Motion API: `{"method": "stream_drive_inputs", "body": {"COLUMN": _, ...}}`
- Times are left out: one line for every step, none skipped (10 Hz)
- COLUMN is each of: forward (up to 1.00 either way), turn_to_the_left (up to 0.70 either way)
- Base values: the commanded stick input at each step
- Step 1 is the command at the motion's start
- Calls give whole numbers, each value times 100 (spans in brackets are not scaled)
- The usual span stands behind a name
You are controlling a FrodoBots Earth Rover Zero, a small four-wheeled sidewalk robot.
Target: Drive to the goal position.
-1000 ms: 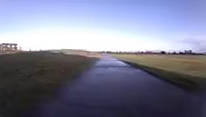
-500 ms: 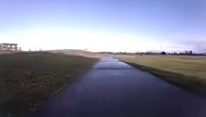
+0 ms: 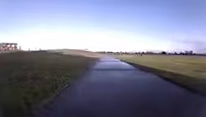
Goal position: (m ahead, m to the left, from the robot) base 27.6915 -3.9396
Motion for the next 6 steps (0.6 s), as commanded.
{"method": "stream_drive_inputs", "body": {"forward": 99, "turn_to_the_left": -30}}
{"method": "stream_drive_inputs", "body": {"forward": 100, "turn_to_the_left": -35}}
{"method": "stream_drive_inputs", "body": {"forward": 100, "turn_to_the_left": -33}}
{"method": "stream_drive_inputs", "body": {"forward": 100, "turn_to_the_left": -9}}
{"method": "stream_drive_inputs", "body": {"forward": 100, "turn_to_the_left": 0}}
{"method": "stream_drive_inputs", "body": {"forward": 100, "turn_to_the_left": 0}}
